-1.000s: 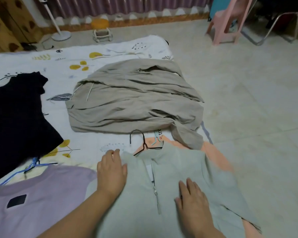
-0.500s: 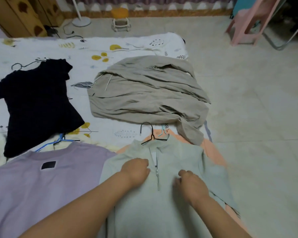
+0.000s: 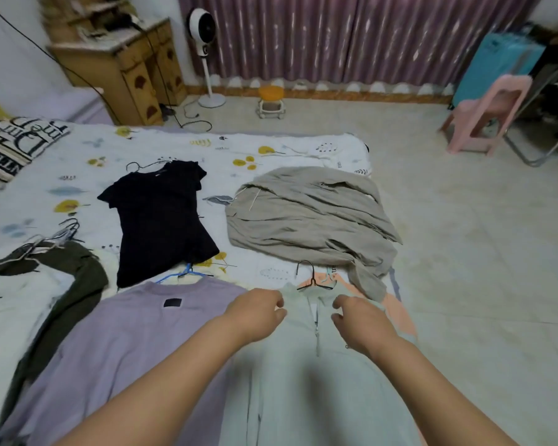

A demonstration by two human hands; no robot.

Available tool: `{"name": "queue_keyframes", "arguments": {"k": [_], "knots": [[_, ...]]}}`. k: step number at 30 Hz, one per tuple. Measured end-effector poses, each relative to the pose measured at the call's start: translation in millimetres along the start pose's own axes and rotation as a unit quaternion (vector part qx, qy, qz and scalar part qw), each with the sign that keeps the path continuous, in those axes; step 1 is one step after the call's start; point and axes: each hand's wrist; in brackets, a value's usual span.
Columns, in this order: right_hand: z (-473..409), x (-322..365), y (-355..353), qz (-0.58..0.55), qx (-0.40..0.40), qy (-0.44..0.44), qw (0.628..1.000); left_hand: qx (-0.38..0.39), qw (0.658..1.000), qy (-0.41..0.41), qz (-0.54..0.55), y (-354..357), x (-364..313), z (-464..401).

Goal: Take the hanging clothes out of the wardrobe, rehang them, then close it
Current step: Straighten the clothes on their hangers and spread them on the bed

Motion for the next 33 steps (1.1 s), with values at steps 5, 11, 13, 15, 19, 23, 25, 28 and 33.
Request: {"name": "queue_keyframes", "arguments": {"k": [5, 11, 13, 15, 19, 23, 25, 28, 33], "knots": [[31.6, 55.1, -15.8, 0.011, -0.01, -0.058, 0.998, -0.023, 0.999, -0.021, 0.027, -28.0, 21.2, 57.1], [69.2, 119.3, -10.1, 0.025, 0.03, -0.106, 0.994, -0.073, 0.994, -0.06, 0.053, -47.1, 67.1, 131.7], [81.8, 143.7, -2.5, 0.038, 0.045, -0.12, 0.991, -0.079, 0.992, -0.076, 0.066, -45.9, 91.5, 158.0], [94.2, 169.8, 8.1, 0.046, 0.054, -0.134, 0.988, -0.082, 0.989, -0.098, 0.073, -42.5, 118.1, 185.2], [121.6, 228.5, 39.2, 0.044, 0.056, -0.16, 0.984, -0.115, 0.981, -0.131, 0.083, -38.0, 172.9, 243.7], [153.0, 288.7, 76.5, 0.043, 0.052, -0.187, 0.98, -0.13, 0.97, -0.173, 0.107, -31.0, 231.5, 306.3], [167.4, 318.7, 96.0, 0.037, 0.048, -0.206, 0.977, -0.136, 0.965, -0.193, 0.114, -25.6, 262.1, 338.0], [187.8, 363.1, 124.6, 0.019, 0.04, -0.243, 0.969, -0.143, 0.957, -0.218, 0.123, -16.0, 303.9, 384.3], [214.1, 422.5, 163.0, 0.01, 0.034, -0.288, 0.957, -0.156, 0.942, -0.257, 0.149, -1.0, 360.3, 438.9]]}}
Point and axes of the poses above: each hand's wrist, its own z-axis away from the middle knuckle, its own y-axis out of the palm, x = y × z, and after that the axes turned 12 degrees about -z, right-handed
